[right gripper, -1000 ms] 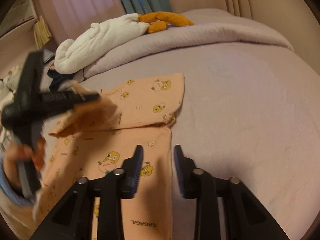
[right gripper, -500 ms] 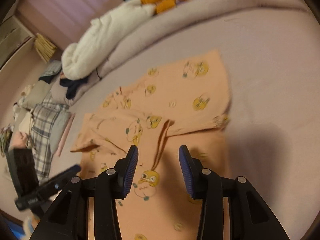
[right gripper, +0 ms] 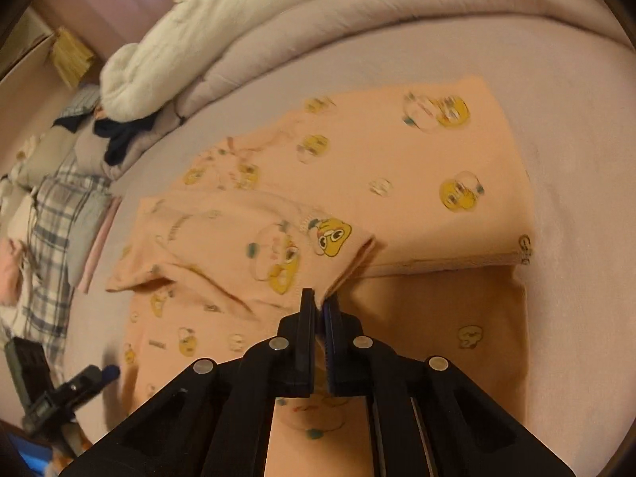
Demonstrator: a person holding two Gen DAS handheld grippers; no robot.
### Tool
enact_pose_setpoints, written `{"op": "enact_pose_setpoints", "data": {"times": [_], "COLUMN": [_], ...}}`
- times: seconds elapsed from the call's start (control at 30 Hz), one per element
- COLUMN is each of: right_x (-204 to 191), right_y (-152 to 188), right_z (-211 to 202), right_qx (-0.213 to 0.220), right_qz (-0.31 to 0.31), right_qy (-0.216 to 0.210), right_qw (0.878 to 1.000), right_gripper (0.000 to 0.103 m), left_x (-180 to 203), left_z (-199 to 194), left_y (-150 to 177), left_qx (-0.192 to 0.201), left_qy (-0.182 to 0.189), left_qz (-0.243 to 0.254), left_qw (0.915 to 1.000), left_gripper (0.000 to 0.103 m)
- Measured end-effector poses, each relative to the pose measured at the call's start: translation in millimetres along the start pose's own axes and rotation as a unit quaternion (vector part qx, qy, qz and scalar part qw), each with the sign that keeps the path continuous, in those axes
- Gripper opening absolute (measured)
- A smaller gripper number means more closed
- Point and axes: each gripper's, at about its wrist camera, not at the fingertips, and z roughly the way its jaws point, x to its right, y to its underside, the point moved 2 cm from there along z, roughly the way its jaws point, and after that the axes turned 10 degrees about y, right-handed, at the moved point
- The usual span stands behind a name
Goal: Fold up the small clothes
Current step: 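Grasp the other sleeve cuff with the right gripper and lift it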
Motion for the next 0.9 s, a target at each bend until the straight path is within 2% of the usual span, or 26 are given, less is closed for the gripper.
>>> {"op": "enact_pose_setpoints", "data": {"times": [0.17, 0.23, 0.33, 0.4, 0.53, 0.63, 0.73, 0.8, 0.9], "right_x": [-23.7, -24.7, -13.7, -5.8, 22.5, 20.1, -5.6, -30.8, -51.9], "right_y": [-38.8, -64.6, -89.9, -99.8, -103.5, -105.7, -111.6, -117.0, -128.3], "right_z": [-42.9, -71.9, -106.9, -120.3, -130.7, -114.2, -105.3, -115.1, -127.4], "right_qx": [0.059, 0.099, 0.138, 0.154, 0.164, 0.141, 0.116, 0.132, 0.138], "right_qz": [-0.039, -0.030, -0.005, 0.005, 0.036, 0.046, 0.021, -0.008, -0.023], "right_qy": [-0.026, -0.054, -0.102, -0.116, -0.153, -0.136, -0.125, -0.118, -0.139], "right_qw": [0.997, 0.993, 0.985, 0.981, 0.974, 0.980, 0.985, 0.984, 0.980], "right_gripper": [0.005, 0.005, 0.005, 0.005, 0.005, 0.005, 0.005, 0.005, 0.005], "left_x": [1.1, 3.9, 6.5, 7.0, 7.6, 12.5, 18.5, 21.9, 26.0], "left_z": [-1.8, -1.4, 1.7, 5.2, 11.9, 16.1, 12.6, 8.4, 0.9], "left_y": [-3.4, -4.1, -5.5, -7.5, -12.2, -16.5, -18.6, -18.6, -17.3], "left_qx": [0.005, 0.007, 0.004, 0.002, -0.001, -0.001, 0.009, 0.011, 0.013], "left_qy": [-0.001, -0.001, -0.007, -0.012, -0.014, -0.009, 0.005, 0.010, 0.006], "left_qz": [0.003, 0.006, 0.013, 0.015, 0.017, 0.017, 0.016, 0.017, 0.031], "left_qw": [1.0000, 1.0000, 0.9999, 0.9998, 0.9997, 0.9998, 0.9998, 0.9997, 0.9994], "left_gripper": [0.081, 0.081, 0.081, 0.081, 0.081, 0.081, 0.081, 0.081, 0.082]}}
